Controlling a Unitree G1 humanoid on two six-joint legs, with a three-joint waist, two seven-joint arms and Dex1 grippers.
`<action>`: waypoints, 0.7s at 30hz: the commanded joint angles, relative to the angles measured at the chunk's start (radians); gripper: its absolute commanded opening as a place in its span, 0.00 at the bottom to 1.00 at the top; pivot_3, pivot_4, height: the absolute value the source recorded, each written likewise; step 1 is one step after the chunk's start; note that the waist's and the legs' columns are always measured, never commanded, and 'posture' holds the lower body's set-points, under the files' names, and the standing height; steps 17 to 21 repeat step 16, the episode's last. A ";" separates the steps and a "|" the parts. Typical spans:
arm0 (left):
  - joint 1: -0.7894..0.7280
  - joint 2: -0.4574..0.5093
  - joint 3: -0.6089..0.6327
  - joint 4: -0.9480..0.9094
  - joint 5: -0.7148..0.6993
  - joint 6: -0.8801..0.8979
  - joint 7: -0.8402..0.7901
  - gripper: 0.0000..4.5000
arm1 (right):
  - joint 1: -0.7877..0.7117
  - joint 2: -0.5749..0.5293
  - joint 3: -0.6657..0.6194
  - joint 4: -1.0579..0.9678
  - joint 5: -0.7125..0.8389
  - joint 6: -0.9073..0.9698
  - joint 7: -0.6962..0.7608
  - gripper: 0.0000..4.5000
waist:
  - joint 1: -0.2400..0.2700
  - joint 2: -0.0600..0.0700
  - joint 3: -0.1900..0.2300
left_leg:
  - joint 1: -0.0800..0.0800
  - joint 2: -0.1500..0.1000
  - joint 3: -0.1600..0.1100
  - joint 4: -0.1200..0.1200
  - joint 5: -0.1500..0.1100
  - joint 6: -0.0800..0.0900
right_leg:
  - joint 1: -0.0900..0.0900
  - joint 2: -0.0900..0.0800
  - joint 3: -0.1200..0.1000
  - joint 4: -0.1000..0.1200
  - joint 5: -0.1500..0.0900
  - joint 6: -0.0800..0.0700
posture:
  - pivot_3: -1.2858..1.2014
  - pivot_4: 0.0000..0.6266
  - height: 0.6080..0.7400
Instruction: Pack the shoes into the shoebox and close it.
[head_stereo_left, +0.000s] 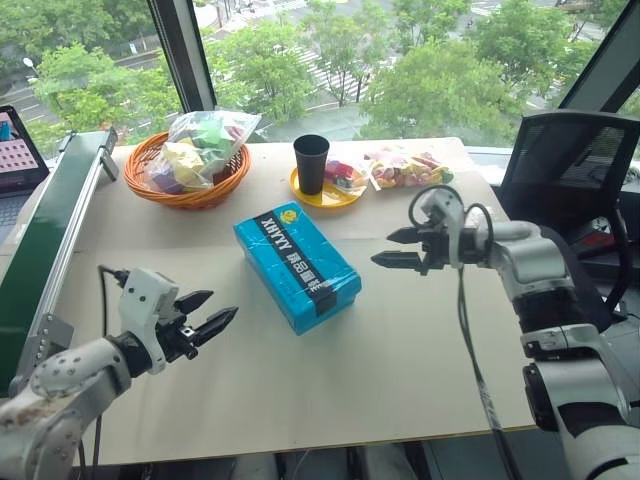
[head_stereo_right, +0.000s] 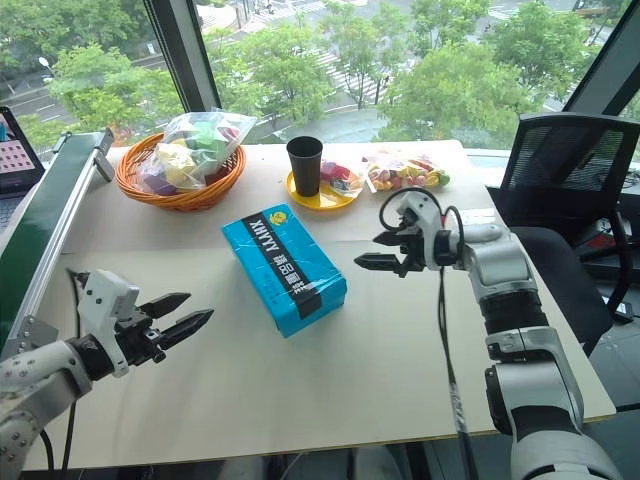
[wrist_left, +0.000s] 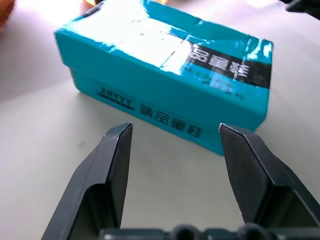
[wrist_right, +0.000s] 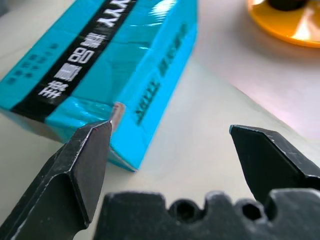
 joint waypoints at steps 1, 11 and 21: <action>0.113 -0.104 -0.128 0.074 0.182 -0.178 0.070 0.65 | 0.153 0.067 -0.080 0.060 -0.023 -0.220 -0.194 0.99 | 0.000 0.000 0.000 | 0.003 0.000 0.000 -0.001 0.000 0.000 | 0.003 0.000 0.000 -0.002 0.000 0.000 | 0.52 0.24 0.97; 0.206 -0.367 -0.248 0.401 0.482 -0.581 0.270 0.65 | 0.390 0.220 0.019 -0.052 -0.090 -0.328 -0.326 0.99 | -0.006 0.001 -0.004 | 0.005 0.002 0.001 -0.001 0.000 0.001 | 0.004 0.001 0.003 0.001 0.000 0.001 | 0.52 0.24 0.97; 0.207 -0.432 -0.256 0.428 0.456 -0.626 0.261 0.65 | 0.438 0.271 0.029 -0.050 -0.134 -0.419 -0.420 0.99 | -0.006 -0.002 -0.009 | 0.005 0.002 0.001 -0.001 0.000 0.001 | 0.004 0.000 0.003 0.001 0.000 0.001 | 0.52 0.24 0.97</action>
